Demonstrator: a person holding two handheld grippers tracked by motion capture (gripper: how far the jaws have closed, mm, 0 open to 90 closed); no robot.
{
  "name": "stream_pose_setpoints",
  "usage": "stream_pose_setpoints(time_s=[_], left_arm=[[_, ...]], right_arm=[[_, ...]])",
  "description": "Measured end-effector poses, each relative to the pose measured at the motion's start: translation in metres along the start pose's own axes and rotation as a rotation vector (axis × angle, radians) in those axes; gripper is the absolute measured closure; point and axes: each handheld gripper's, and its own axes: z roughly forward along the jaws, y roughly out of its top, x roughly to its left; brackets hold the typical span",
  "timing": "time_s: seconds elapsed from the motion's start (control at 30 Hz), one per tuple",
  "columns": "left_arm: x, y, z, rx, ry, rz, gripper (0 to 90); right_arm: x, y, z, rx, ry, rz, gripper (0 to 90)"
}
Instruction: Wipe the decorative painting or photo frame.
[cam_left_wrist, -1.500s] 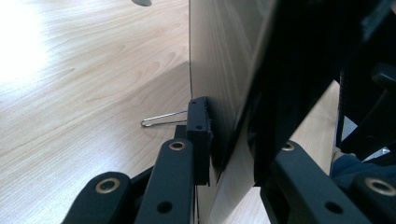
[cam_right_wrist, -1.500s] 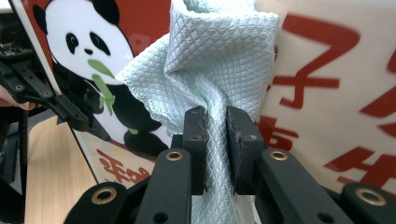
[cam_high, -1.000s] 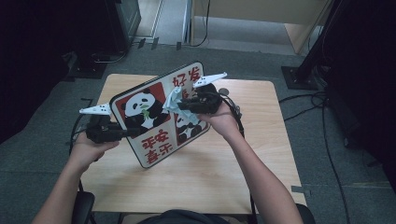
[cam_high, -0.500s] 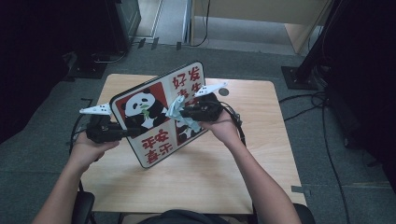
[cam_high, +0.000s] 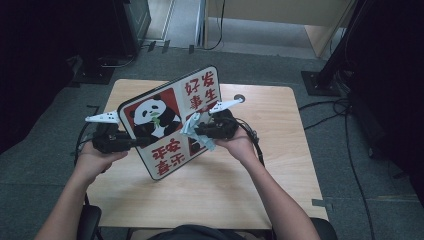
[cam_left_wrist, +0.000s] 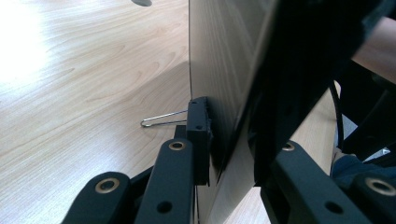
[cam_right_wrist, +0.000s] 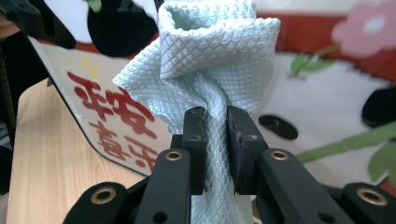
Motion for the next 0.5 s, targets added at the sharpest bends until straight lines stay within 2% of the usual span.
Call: stream_pose_setpoints(time_s=[0.2,0.4,0.5], left_arm=[[0.0,0.0,0.0,0.0,0.0,-0.001,78.5],[0.0,0.0,0.0,0.0,-0.001,-0.001,78.5],[0.0,0.0,0.0,0.0,-0.001,-0.003,78.5]], right_arm=[[-0.001,-0.012,0.005,0.009,0.003,0.016,79.2],[-0.002,-0.023,0.011,0.022,-0.01,-0.003,79.0],[-0.003,-0.03,0.014,0.016,-0.008,0.005,79.0]])
